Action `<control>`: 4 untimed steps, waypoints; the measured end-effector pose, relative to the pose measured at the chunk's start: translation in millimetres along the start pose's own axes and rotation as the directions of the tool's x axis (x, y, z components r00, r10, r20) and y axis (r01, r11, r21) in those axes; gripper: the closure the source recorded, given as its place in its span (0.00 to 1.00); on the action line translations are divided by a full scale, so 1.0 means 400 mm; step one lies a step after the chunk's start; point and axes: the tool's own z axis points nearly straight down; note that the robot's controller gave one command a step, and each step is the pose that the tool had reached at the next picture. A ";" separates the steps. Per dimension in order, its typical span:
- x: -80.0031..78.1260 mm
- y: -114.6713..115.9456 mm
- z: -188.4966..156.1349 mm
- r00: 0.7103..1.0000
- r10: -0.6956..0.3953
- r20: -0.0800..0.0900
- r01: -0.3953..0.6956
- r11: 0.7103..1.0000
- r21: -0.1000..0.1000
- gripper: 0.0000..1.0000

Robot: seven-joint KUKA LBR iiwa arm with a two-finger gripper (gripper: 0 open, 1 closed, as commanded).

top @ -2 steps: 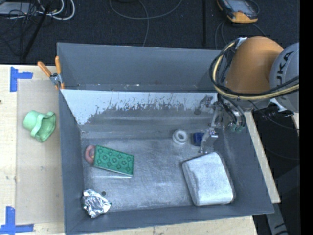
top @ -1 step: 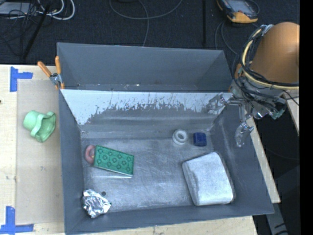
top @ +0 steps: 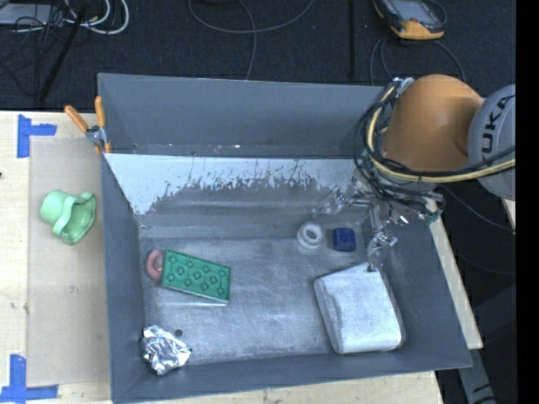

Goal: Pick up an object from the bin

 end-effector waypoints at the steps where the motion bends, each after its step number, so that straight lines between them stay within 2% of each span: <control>1: -0.024 0.043 -0.005 0.999 0.051 0.004 -0.051 0.999 0.004 0.00; 2: 0.072 -0.033 0.129 0.921 0.389 0.010 -0.389 0.921 0.007 0.00; 3: 0.032 -0.024 0.066 0.764 0.645 0.010 -0.645 0.764 0.003 0.00; 4: 0.058 -0.075 0.146 0.656 0.755 0.025 -0.755 0.656 0.000 0.00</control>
Offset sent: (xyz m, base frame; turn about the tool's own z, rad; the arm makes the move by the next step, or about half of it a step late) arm -0.0030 0.0181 0.0029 0.0513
